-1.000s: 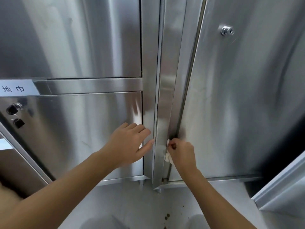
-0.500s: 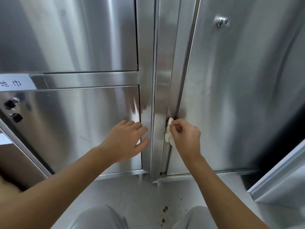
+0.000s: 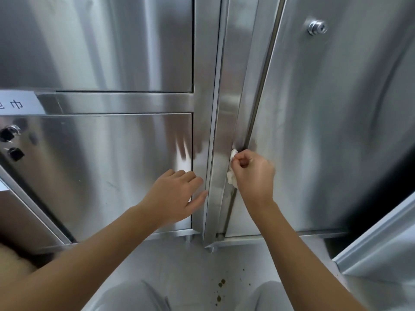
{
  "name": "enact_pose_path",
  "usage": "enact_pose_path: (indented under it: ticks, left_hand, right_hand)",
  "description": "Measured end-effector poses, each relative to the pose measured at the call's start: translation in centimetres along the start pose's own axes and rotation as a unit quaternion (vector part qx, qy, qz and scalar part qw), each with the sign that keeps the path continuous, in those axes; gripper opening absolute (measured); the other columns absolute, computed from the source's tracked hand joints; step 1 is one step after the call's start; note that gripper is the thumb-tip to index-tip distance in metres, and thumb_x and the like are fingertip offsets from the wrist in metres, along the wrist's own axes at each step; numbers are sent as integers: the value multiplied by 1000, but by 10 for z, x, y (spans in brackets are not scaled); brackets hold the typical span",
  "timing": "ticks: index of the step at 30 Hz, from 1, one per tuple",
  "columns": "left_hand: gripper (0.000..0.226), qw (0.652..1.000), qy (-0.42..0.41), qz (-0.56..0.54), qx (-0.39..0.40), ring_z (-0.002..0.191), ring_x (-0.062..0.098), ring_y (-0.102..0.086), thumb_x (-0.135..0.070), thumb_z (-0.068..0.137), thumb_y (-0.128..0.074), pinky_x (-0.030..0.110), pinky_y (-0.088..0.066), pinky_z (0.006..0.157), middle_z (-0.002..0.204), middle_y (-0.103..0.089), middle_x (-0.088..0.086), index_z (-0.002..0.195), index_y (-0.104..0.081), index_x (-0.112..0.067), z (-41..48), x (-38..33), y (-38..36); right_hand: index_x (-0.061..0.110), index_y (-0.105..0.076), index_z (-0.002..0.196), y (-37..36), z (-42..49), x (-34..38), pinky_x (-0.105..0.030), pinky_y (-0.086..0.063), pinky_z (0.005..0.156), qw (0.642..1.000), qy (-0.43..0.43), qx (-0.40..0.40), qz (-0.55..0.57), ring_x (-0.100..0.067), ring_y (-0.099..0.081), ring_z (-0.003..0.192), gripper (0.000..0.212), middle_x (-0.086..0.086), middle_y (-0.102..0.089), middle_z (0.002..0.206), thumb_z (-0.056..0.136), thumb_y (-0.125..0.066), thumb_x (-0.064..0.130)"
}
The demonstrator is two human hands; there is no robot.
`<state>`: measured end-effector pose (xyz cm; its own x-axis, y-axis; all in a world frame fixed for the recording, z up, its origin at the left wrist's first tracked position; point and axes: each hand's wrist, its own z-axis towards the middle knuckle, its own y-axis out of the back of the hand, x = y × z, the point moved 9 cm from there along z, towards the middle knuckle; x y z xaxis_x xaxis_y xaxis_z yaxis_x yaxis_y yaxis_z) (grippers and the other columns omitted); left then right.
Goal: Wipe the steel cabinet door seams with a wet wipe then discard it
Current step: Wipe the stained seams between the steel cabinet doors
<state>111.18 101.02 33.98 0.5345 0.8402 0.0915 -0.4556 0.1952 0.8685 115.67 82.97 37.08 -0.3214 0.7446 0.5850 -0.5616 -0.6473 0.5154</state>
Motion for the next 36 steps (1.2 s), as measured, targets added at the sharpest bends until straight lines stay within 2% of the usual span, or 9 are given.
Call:
enact_pose_path:
  ticks: [3,6,9,14,17,22,27,29,36]
  left_hand:
    - [46,1000,-5,3,5,69,21,-60,-46,102,-33,38,-52,66,85,-67,-2,99,-68,-17,-5,-1,-7]
    - [44,1000,-6,0,1,71,19,-61,-47,103,-34,37,-52,67,88,-68,-2,100,-68,-18,-7,-1,-6]
    - [44,1000,-5,-8,-5,73,19,-63,-46,102,-35,36,-52,67,90,-69,-3,100,-69,-18,-9,-1,-5]
    - [46,1000,12,-22,-5,73,18,-62,-46,103,-34,36,-52,66,89,-70,-3,98,-70,-18,-13,1,-17]
    - [47,999,29,-34,-1,75,17,-63,-46,103,-33,32,-50,68,92,-71,-4,100,-70,-18,-17,2,-31]
    - [44,998,43,-42,18,78,20,-65,-43,101,-37,33,-48,70,95,-72,0,99,-71,-15,-31,-3,-69]
    - [39,997,47,-62,30,73,22,-64,-41,100,-41,31,-45,67,89,-71,1,95,-69,-14,-51,-21,-106]
    - [38,996,45,-69,44,72,21,-61,-42,101,-41,30,-40,67,87,-69,0,93,-67,-15,-61,-28,-120]
    - [51,990,40,-98,92,82,19,-64,-48,106,-29,31,-45,73,96,-70,-1,108,-69,-16,-90,-32,-157]
  right_hand:
    - [18,-74,77,-13,-23,-18,-5,-40,50,999,-51,9,-1,-2,-55,51,12,7,-68,64,88,-73,16]
    - [18,-77,80,-22,-47,-38,-3,-35,50,995,-96,12,-9,-1,-49,51,8,6,-71,68,88,-75,18]
    - [17,-79,84,-23,-57,-47,-1,-32,54,993,-119,6,-4,-4,-55,58,6,4,-75,74,88,-75,20]
    - [18,-77,84,-8,-48,-33,-3,-41,60,995,-77,-49,49,-4,-62,60,3,7,-72,70,86,-76,16]
    - [19,-74,86,-13,-43,-34,-12,-48,61,994,-59,-54,74,-5,-64,63,6,10,-69,69,86,-74,13]
    - [20,-76,92,-40,-72,-62,-7,-49,66,993,-85,-3,86,-1,-66,67,7,10,-73,76,88,-73,15]
    - [23,-74,94,-65,-121,-108,-32,-59,68,984,-148,68,65,-5,-68,71,6,9,-74,80,89,-72,19]
    - [22,-75,94,-69,-138,-121,-35,-60,68,981,-162,93,57,-7,-68,71,6,7,-74,82,89,-72,18]
    - [24,-76,89,-78,-146,-139,-26,-56,68,976,-161,143,36,-3,-66,70,9,12,-72,77,88,-71,17]
